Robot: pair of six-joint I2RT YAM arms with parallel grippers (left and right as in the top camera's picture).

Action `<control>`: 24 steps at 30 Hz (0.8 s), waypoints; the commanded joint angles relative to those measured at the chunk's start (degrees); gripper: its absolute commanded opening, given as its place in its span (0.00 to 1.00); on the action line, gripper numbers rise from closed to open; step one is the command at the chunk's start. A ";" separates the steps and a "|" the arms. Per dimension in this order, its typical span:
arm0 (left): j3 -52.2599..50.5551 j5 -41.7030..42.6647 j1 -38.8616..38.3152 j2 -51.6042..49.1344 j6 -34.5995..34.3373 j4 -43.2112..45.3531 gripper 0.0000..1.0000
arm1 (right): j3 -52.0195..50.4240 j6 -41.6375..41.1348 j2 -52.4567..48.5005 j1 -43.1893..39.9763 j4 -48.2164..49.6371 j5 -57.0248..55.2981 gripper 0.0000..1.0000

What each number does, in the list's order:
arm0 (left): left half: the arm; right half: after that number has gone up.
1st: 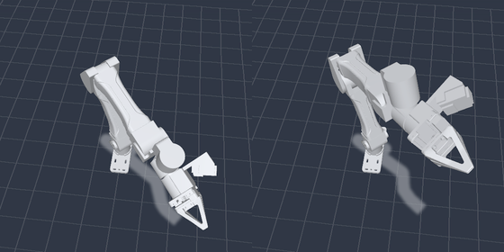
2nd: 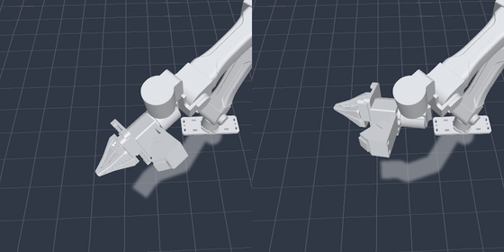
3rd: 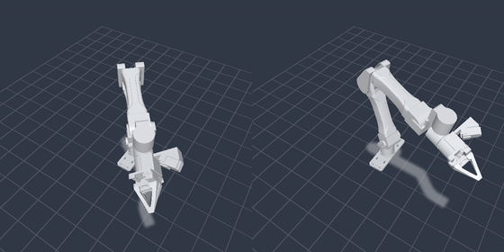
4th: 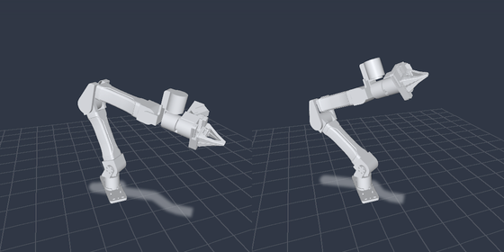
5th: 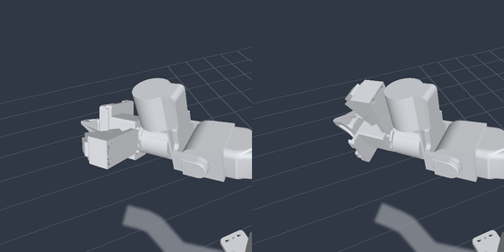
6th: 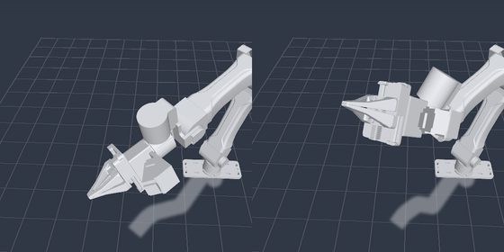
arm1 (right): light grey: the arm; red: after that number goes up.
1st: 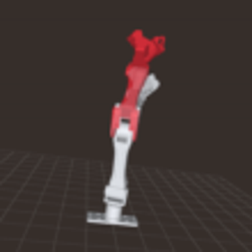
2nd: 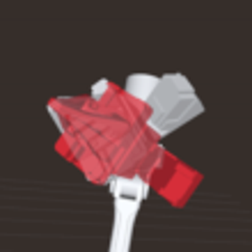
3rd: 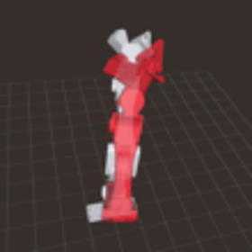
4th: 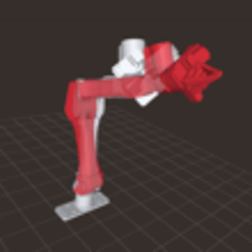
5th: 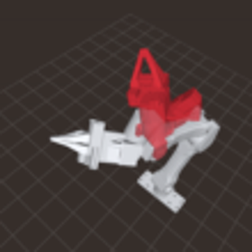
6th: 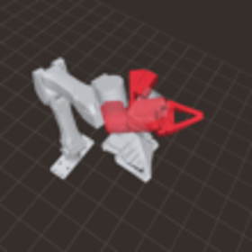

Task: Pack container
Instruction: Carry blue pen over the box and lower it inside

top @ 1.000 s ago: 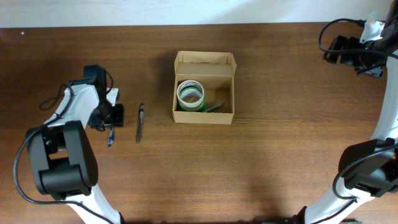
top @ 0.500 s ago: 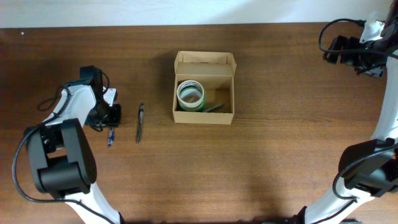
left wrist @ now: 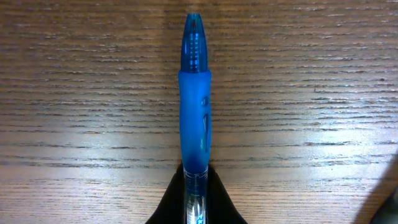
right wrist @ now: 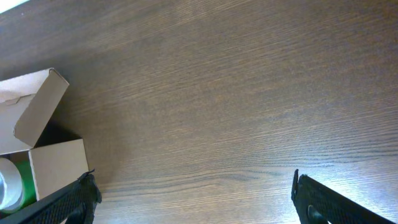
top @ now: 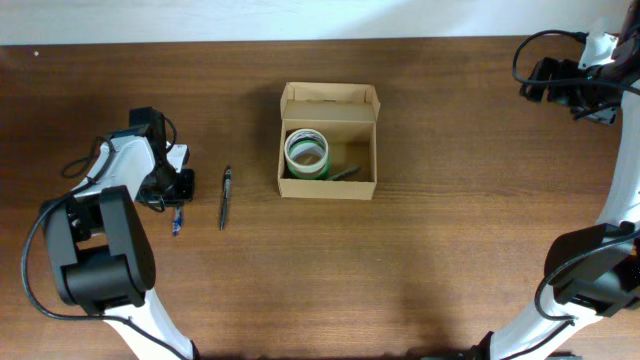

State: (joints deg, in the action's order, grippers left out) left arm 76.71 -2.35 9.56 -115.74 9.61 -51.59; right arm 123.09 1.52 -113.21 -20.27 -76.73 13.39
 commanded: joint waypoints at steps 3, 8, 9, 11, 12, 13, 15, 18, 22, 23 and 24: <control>8.96 7.52 -0.42 -1.97 5.55 -7.58 0.02 | -0.20 -0.33 -0.22 -0.02 -0.04 -0.33 0.99; 27.08 13.18 -1.55 -1.88 12.85 -17.25 0.01 | -0.20 -0.33 -0.22 -0.02 -0.04 -0.33 0.99; 30.64 13.73 -1.99 -1.88 15.04 -18.88 0.01 | -0.20 -0.33 -0.22 0.00 -0.04 -0.33 0.99; 38.97 13.86 -3.37 -1.88 18.75 -21.90 0.02 | -0.20 -0.33 -0.22 -0.02 -0.04 -0.33 0.99; 42.29 14.27 -4.15 -1.88 20.81 -22.93 0.02 | -0.20 -0.33 -0.22 -0.02 -0.04 -0.33 0.99; 46.14 14.95 -5.29 -1.88 24.11 -24.37 0.02 | -0.20 -0.33 -0.22 0.00 -0.04 -0.33 0.99; 52.26 16.33 -7.93 -1.88 30.75 -26.95 0.02 | -0.20 -0.33 -0.22 0.00 -0.04 -0.33 0.99; 58.29 16.94 -13.55 -1.88 40.17 -30.10 0.02 | -0.20 -0.33 -0.22 -0.02 -0.04 -0.33 0.99; 59.14 16.31 -22.12 -1.97 45.79 -30.73 0.02 | -0.20 -0.33 -0.22 0.00 -0.04 -0.33 0.99; 58.97 16.28 -24.09 -2.27 47.12 -30.84 0.02 | -0.20 -0.35 -0.22 -0.02 -0.04 -0.33 0.99; 58.97 15.98 -26.34 -2.51 48.72 -31.10 0.02 | -0.20 -0.33 -0.22 0.00 -0.04 -0.33 0.99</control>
State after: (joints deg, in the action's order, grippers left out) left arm 135.46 12.45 -12.10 -118.21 49.19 -81.95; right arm 123.09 1.50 -113.21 -20.27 -76.73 13.39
